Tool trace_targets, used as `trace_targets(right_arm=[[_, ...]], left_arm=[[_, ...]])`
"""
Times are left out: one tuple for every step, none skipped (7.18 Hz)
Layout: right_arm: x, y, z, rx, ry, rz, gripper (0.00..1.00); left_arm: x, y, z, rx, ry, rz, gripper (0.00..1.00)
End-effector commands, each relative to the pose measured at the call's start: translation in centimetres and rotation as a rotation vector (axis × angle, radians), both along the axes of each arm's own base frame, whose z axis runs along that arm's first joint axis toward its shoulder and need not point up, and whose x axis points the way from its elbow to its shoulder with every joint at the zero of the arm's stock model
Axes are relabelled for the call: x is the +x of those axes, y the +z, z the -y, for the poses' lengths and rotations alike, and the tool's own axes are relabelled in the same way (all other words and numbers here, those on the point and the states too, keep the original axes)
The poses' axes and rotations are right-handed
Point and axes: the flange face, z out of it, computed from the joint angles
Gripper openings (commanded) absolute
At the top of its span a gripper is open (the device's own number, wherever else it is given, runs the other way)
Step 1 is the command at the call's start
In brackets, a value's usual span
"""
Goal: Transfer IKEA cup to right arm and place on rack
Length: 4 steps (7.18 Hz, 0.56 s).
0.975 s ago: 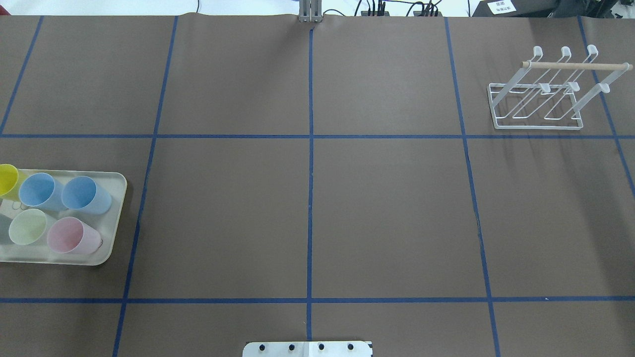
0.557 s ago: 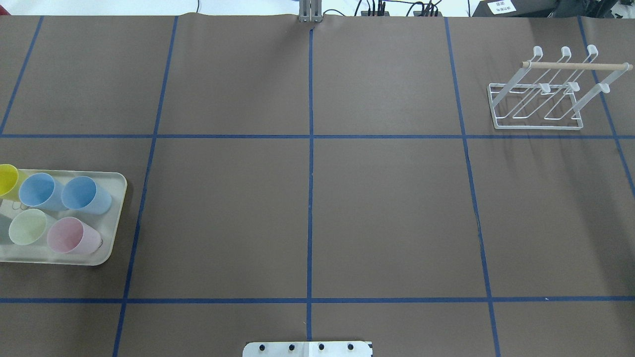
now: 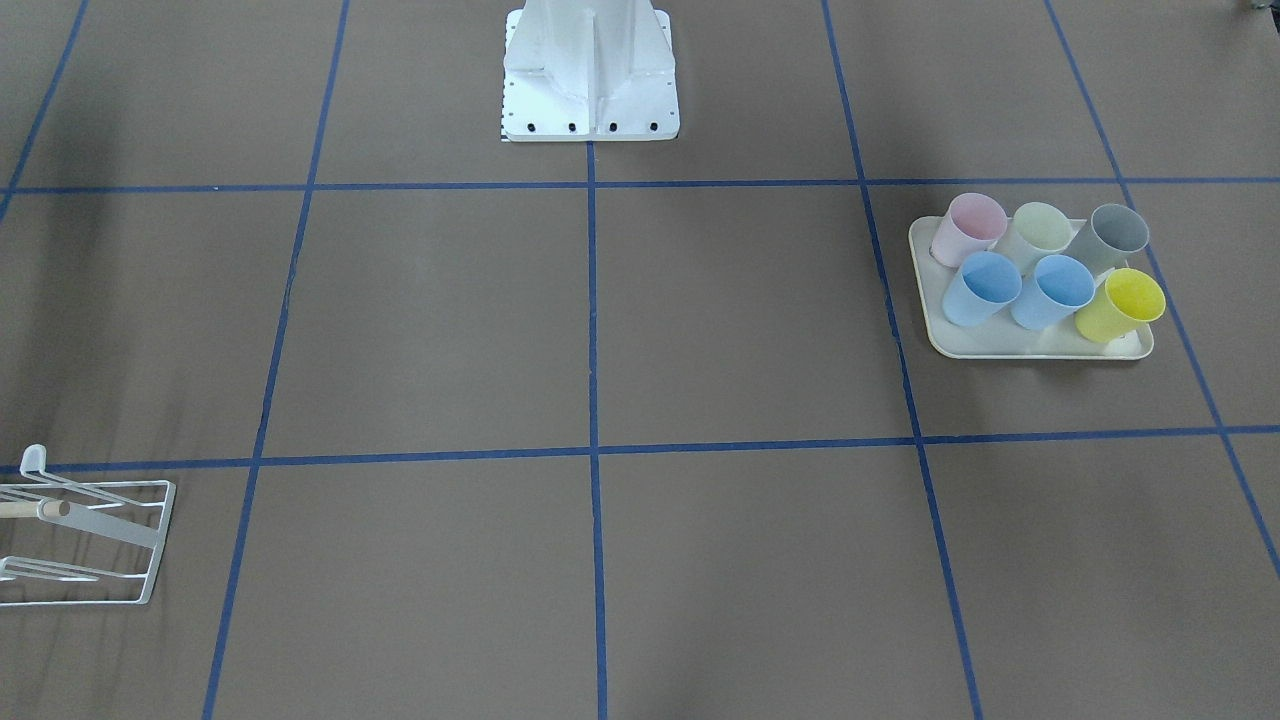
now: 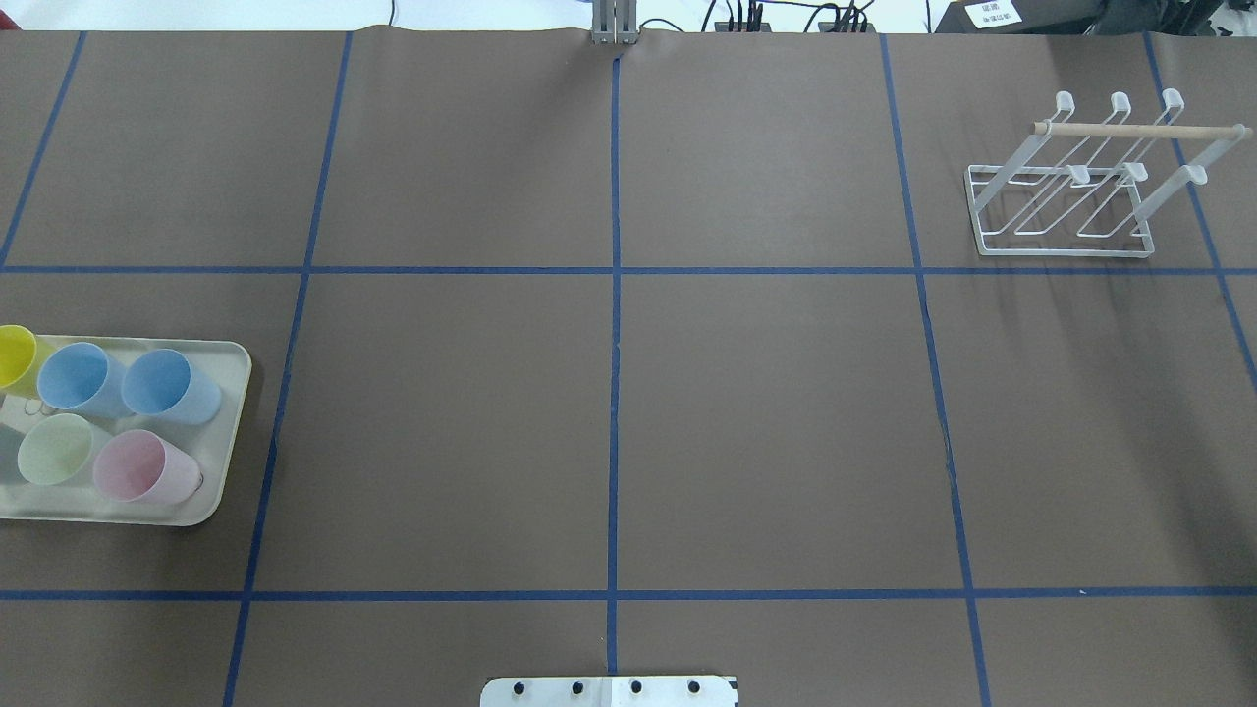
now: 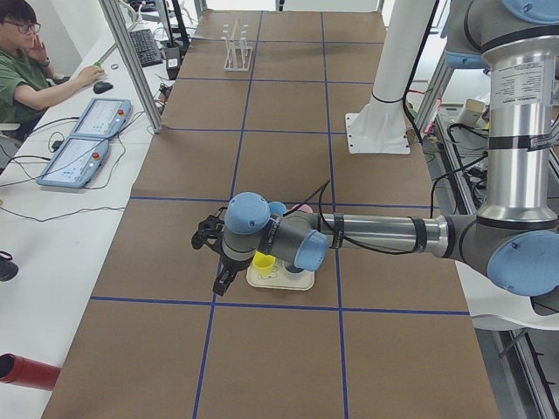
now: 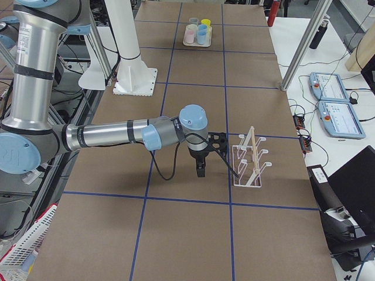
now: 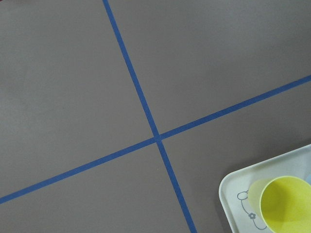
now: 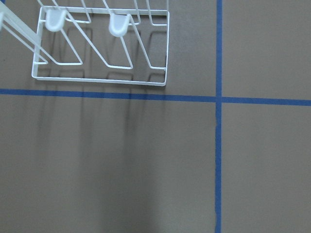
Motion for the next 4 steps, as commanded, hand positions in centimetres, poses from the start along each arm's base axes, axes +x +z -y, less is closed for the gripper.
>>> trace_targets(right_arm=[[-1.9,-2.9,-0.3,0.003,0.006,0.019,1.0],[-3.1,-3.9,-0.6,-0.007,0.006,0.029,1.0],[-4.1,-4.7,-0.9,-0.003,-0.006,0.033,1.0],[-4.4,-4.9,-0.9,-0.002,-0.012,0.034,1.0]], left_arm=[[4.2,2.0,0.1,-0.05,0.052,-0.011,1.0],[5.1,3.1,-0.3,-0.138,-0.011,-0.033,1.0],[6.4,3.4,-1.2,-0.179,-0.058,-0.063,1.0],[8.3,3.4,-2.1,-0.214,-0.093,-0.094,1.0]])
